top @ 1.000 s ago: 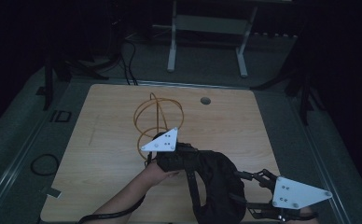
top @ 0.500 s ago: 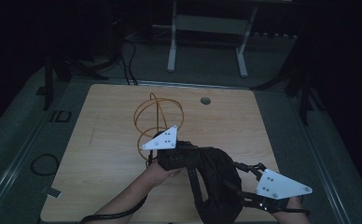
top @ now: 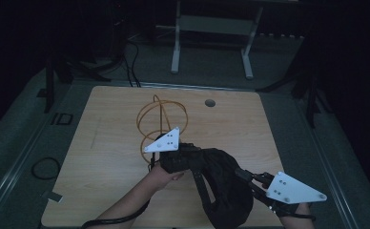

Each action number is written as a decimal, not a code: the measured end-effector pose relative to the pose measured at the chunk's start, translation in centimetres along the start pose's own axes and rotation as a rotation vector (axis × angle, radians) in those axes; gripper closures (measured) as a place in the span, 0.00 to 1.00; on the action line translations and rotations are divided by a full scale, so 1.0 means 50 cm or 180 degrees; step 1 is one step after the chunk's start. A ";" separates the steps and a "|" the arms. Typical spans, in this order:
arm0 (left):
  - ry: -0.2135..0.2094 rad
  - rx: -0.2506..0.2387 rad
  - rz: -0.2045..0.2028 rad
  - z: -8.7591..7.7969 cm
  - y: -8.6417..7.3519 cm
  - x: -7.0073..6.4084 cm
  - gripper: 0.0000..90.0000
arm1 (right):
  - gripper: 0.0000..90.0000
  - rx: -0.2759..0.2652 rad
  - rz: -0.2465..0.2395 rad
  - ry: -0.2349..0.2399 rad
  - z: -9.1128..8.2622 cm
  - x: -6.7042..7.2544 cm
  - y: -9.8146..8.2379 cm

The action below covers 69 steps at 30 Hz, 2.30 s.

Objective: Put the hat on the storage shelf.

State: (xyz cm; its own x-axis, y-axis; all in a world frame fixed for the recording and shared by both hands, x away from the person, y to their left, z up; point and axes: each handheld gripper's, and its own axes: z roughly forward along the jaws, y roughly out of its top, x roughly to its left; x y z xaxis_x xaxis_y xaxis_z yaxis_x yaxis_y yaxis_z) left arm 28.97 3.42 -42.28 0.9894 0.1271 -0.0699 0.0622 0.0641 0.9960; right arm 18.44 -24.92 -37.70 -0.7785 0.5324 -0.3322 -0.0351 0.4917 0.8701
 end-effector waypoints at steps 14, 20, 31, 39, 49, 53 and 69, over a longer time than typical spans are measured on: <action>0.0494 0.0142 0.0168 -0.011 0.014 -0.014 0.49 | 0.99 -0.0383 0.0370 -0.0143 -0.035 -0.038 0.026; 0.0578 0.0024 0.0167 -0.041 0.027 -0.020 0.37 | 0.99 -0.0511 0.0350 -0.0365 -0.059 -0.059 0.048; 0.1070 0.0347 0.0600 -0.152 0.048 -0.076 0.19 | 0.99 -0.0662 0.0383 -0.0713 -0.049 -0.114 0.098; 0.1622 0.0540 0.0522 -0.278 0.013 -0.076 0.03 | 0.99 -0.0631 0.0405 -0.0775 0.011 -0.143 0.135; 0.2150 0.0690 0.0267 -0.402 -0.101 -0.070 0.03 | 0.99 -0.0620 0.0329 -0.0729 0.107 -0.166 0.211; 0.2261 0.0648 0.0156 -0.431 -0.142 -0.084 0.03 | 0.99 -0.0605 0.0324 -0.0730 0.154 -0.172 0.233; 0.2463 0.0613 -0.0053 -0.488 -0.215 -0.113 0.03 | 0.99 -0.0182 0.0274 -0.0570 0.336 -0.151 0.280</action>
State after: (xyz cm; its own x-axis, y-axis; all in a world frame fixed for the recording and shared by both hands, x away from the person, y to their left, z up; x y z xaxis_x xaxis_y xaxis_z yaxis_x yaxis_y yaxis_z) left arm 19.50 26.16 -53.96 0.6207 0.7833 -0.0332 0.1674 -0.0911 0.9817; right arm 34.34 -10.49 -29.14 -0.6564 0.6874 -0.3107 -0.0127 0.4017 0.9157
